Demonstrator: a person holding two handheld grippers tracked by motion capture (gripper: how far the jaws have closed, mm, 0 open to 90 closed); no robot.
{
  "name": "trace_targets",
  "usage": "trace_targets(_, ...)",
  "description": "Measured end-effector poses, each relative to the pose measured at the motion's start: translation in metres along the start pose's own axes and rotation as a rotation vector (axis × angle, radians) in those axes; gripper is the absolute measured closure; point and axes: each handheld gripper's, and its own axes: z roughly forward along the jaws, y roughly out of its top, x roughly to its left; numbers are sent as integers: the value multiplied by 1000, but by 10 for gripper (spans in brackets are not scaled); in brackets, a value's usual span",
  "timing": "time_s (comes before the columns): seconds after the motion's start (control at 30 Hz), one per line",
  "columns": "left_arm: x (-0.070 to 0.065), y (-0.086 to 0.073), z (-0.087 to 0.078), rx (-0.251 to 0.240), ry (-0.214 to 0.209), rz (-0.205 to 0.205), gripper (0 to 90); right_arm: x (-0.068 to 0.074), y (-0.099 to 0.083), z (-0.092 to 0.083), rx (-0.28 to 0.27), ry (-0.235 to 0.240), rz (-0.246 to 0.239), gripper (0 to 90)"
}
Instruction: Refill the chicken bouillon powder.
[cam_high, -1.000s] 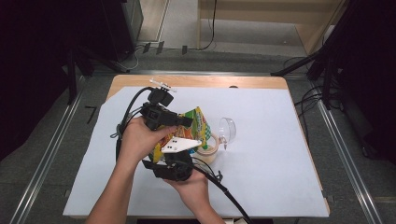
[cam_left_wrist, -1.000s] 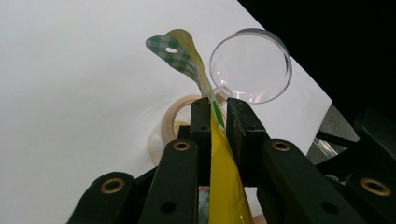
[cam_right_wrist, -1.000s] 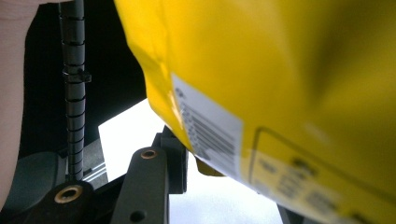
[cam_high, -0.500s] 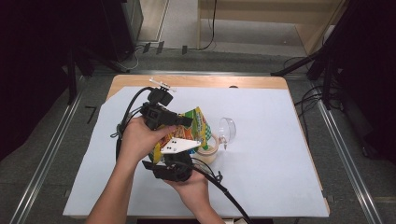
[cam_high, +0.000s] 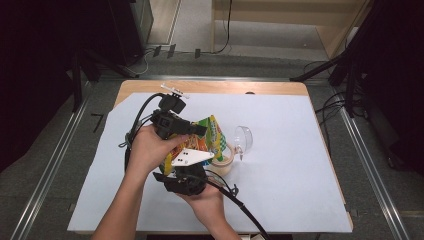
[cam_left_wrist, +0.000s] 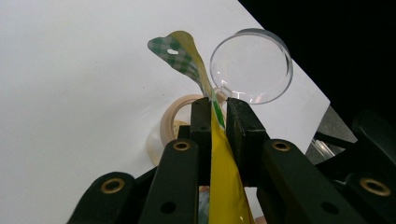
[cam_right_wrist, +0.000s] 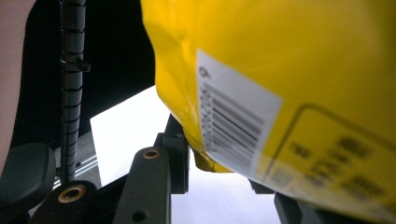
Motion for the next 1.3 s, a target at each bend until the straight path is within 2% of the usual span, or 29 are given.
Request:
trace_targets(0.57,-2,0,-3,-9,21,11,814,-1,3,4,-11,7,16,677)
trace_targets(0.97,-14,1,-2,3,38,37,838,-5,0,5,-24,9,15,685)
trace_targets(1.2,-13,1,-2,-1,39,34,837,-7,0,4,-24,12,21,686)
trace_targets(1.3,-9,7,-1,19,31,38,827,-6,3,2,-33,29,36,688)
